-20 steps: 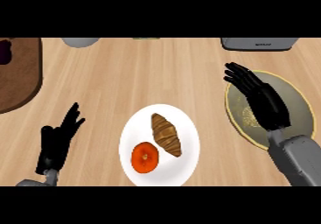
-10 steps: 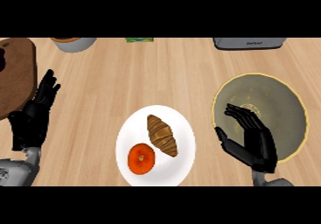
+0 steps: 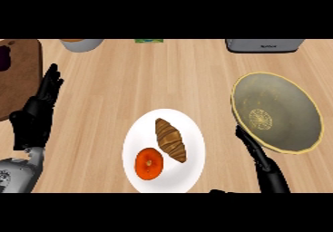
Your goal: Pick the squash from the plate and place it in the bowl
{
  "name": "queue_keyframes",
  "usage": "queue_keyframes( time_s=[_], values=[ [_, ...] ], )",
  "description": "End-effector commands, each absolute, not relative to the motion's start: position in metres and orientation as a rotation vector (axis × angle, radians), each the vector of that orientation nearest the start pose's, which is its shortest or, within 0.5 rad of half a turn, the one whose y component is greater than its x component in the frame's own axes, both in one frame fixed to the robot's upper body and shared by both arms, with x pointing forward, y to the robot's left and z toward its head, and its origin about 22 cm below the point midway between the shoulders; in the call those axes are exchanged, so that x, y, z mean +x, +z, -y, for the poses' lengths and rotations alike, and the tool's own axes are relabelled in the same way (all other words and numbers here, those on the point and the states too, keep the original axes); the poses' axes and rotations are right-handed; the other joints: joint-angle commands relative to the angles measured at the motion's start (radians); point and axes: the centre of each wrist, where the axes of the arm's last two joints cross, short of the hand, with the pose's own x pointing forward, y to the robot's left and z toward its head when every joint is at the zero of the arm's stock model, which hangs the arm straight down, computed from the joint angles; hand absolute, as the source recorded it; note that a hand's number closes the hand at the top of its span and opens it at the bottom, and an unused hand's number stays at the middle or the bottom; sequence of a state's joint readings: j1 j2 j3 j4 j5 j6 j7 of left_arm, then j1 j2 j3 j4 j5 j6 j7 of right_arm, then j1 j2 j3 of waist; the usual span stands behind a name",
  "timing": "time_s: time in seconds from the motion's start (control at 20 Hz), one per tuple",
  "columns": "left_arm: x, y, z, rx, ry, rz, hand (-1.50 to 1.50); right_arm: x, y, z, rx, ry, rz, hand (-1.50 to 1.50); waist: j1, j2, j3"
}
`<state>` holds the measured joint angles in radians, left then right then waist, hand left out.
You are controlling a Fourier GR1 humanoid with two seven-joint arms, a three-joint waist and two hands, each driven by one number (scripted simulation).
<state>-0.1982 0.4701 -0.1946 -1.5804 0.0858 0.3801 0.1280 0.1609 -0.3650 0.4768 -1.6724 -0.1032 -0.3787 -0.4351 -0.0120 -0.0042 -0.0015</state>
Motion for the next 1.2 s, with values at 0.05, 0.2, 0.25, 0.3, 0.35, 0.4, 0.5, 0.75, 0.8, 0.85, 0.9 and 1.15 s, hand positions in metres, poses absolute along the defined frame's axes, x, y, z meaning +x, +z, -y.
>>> queue_keyframes(
  time_s=[0.05, 0.2, 0.25, 0.3, 0.35, 0.4, 0.5, 0.75, 0.8, 0.85, 0.9, 1.15],
  values=[
    [0.285, 0.068, -0.275, 0.394, -0.171, 1.639, 0.0, 0.181, 0.024, 0.213, -0.186, 0.539, 1.767, -1.5, 0.011, 0.003, -0.005],
    [0.286, 0.08, -0.275, 0.392, -0.185, 1.653, 0.0, 0.192, 0.045, 0.203, -0.245, 0.664, 1.67, -1.5, 0.024, 0.002, -0.004],
    [0.286, 0.078, -0.267, 0.371, -0.175, 1.64, 0.0, 0.195, 0.05, 0.197, -0.253, 0.702, 1.63, -1.5, 0.025, 0.002, -0.003],
    [0.286, 0.068, -0.265, 0.378, -0.167, 1.654, 0.0, 0.187, 0.059, 0.185, -0.22, 0.753, 1.613, -1.5, 0.017, 0.002, -0.004],
    [0.283, 0.073, -0.26, 0.388, -0.197, 1.648, 0.0, 0.201, 0.066, 0.175, -0.235, 0.783, 1.581, -1.5, 0.034, 0.003, -0.003],
    [0.299, 0.086, -0.266, 0.386, -0.186, 1.655, 0.0, 0.204, 0.07, 0.163, -0.239, 0.813, 1.577, -1.5, 0.021, 0.005, -0.002],
    [0.289, 0.079, -0.272, 0.385, -0.181, 1.655, 0.0, 0.214, 0.071, 0.139, -0.225, 0.862, 1.533, -1.5, 0.03, 0.005, -0.001],
    [0.292, 0.093, -0.272, 0.386, -0.167, 1.65, 0.0, 0.224, 0.096, 0.109, -0.142, 0.975, 1.442, -1.5, 0.023, 0.004, 0.001],
    [0.292, 0.076, -0.259, 0.376, -0.187, 1.654, 0.0, 0.222, 0.072, 0.086, -0.137, 0.998, 1.435, -1.5, 0.022, 0.006, 0.001],
    [0.279, 0.078, -0.255, 0.381, -0.178, 1.642, 0.0, 0.225, 0.088, 0.076, -0.131, 1.008, 1.435, -1.5, 0.027, 0.004, 0.001],
    [0.299, 0.09, -0.264, 0.391, -0.173, 1.651, 0.0, 0.226, 0.089, 0.079, -0.131, 1.037, 1.406, -1.5, 0.017, 0.005, 0.001],
    [0.288, 0.086, -0.268, 0.389, -0.179, 1.642, 0.0, 0.215, 0.064, 0.049, -0.155, 1.102, 1.28, -1.5, 0.017, 0.003, 0.001]
  ],
)
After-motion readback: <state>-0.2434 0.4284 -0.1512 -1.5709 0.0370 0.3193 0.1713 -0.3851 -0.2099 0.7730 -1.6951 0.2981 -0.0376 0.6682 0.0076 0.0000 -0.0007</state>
